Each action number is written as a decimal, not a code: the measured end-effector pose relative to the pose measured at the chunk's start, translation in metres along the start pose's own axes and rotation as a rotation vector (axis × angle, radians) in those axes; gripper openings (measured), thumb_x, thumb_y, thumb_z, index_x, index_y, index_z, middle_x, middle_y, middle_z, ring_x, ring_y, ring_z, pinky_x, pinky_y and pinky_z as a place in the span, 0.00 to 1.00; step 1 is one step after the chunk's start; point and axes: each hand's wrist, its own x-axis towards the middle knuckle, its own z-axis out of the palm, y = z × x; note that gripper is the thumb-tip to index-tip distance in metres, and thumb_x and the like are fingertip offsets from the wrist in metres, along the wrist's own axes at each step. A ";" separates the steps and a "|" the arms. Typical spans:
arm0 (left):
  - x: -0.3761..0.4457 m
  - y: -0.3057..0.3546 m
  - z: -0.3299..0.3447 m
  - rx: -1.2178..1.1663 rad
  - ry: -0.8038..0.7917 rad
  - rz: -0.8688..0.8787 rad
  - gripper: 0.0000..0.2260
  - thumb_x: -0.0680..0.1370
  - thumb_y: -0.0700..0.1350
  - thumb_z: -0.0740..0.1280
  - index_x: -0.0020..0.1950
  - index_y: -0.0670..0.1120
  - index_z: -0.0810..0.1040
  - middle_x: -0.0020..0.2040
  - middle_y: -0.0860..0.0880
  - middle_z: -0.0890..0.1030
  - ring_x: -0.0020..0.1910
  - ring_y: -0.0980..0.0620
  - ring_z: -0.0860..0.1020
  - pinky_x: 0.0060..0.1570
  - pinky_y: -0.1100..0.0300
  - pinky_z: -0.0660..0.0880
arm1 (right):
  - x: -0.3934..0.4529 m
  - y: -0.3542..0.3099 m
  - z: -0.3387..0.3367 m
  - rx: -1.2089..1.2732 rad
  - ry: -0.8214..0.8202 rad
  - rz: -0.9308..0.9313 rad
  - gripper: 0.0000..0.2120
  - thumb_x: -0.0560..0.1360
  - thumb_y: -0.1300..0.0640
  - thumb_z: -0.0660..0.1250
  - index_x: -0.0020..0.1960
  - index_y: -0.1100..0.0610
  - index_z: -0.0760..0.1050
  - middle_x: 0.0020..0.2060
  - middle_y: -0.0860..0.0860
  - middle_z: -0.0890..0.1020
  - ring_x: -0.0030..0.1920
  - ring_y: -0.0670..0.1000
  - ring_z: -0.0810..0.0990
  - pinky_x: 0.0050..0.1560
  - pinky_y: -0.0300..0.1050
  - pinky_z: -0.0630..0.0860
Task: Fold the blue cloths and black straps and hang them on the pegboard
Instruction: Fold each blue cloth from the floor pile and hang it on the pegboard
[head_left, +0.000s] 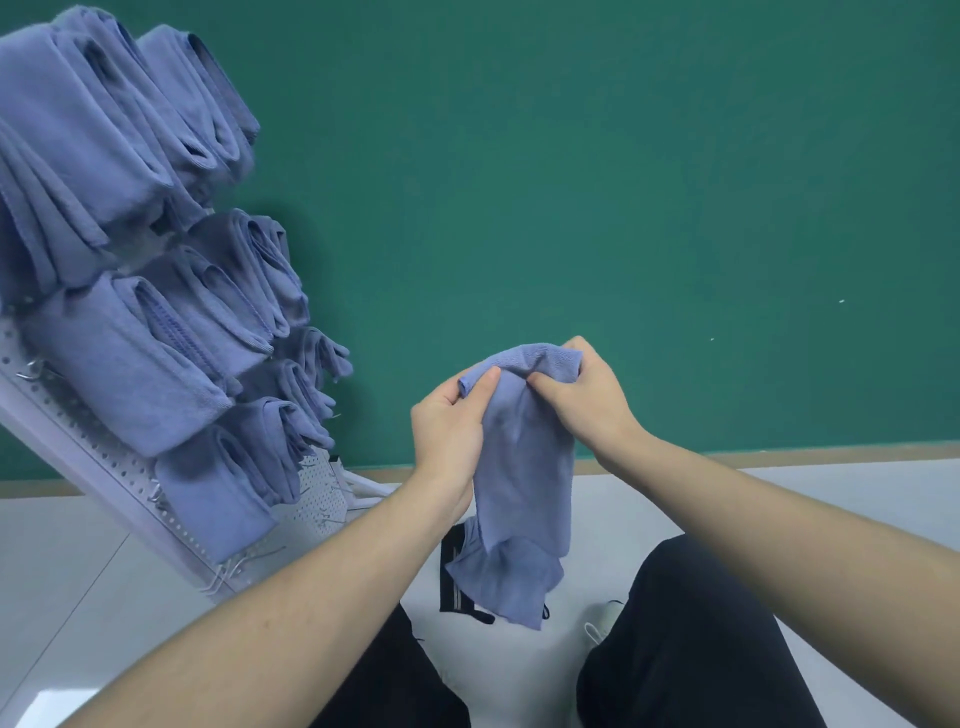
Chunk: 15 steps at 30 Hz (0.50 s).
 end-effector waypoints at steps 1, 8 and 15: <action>0.001 -0.001 0.001 -0.003 0.015 -0.002 0.10 0.78 0.46 0.72 0.48 0.38 0.82 0.40 0.49 0.81 0.38 0.56 0.75 0.39 0.65 0.74 | 0.000 -0.001 0.002 0.007 -0.001 0.001 0.09 0.76 0.56 0.69 0.44 0.54 0.68 0.37 0.46 0.74 0.38 0.47 0.73 0.40 0.42 0.70; 0.003 -0.001 0.008 0.043 0.040 0.012 0.13 0.72 0.51 0.75 0.43 0.40 0.81 0.41 0.48 0.82 0.38 0.52 0.77 0.46 0.53 0.78 | -0.006 0.000 0.010 0.061 0.007 0.022 0.17 0.74 0.54 0.72 0.39 0.52 0.63 0.31 0.45 0.67 0.32 0.46 0.65 0.33 0.40 0.65; -0.001 -0.001 0.015 0.009 0.012 -0.007 0.04 0.76 0.42 0.73 0.43 0.43 0.84 0.38 0.51 0.84 0.36 0.56 0.80 0.43 0.58 0.80 | -0.012 -0.009 0.016 0.103 -0.011 0.052 0.09 0.75 0.56 0.68 0.41 0.54 0.68 0.34 0.47 0.74 0.35 0.47 0.71 0.36 0.41 0.70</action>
